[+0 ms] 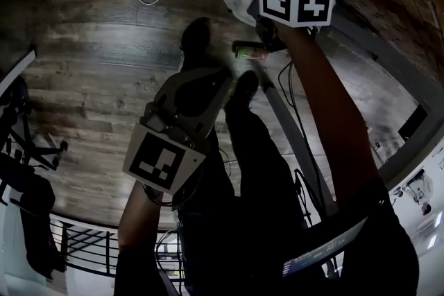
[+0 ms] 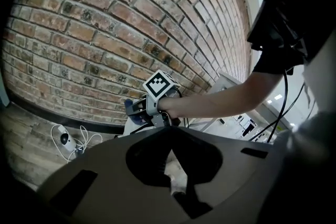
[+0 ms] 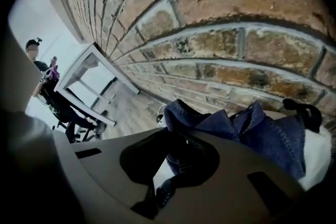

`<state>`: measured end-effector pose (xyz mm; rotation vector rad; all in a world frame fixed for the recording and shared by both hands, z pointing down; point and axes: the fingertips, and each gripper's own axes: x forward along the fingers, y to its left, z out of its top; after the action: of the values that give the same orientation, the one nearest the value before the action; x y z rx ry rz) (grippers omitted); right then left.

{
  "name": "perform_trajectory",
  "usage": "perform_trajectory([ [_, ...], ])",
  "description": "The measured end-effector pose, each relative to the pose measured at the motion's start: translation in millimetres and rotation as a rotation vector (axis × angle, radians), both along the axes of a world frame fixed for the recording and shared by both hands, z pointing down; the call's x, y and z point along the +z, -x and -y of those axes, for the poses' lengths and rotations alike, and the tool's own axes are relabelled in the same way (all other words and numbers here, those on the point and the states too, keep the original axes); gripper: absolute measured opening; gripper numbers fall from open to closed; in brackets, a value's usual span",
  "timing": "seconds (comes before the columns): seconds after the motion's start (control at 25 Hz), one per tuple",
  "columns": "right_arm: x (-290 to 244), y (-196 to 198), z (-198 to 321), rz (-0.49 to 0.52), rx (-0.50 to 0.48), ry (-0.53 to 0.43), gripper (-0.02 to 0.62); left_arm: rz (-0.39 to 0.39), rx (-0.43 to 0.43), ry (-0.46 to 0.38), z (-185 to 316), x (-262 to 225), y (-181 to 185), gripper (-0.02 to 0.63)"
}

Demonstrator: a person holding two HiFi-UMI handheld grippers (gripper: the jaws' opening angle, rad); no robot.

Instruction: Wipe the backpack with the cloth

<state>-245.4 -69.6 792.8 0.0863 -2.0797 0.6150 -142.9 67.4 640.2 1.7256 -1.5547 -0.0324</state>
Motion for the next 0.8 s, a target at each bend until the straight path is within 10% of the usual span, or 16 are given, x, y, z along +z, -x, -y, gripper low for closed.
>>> perform_trajectory([
  [0.8, -22.6, 28.1, -46.3, 0.142, -0.005, 0.167, 0.023, -0.018, 0.027, 0.024, -0.4, 9.5, -7.1, -0.003],
])
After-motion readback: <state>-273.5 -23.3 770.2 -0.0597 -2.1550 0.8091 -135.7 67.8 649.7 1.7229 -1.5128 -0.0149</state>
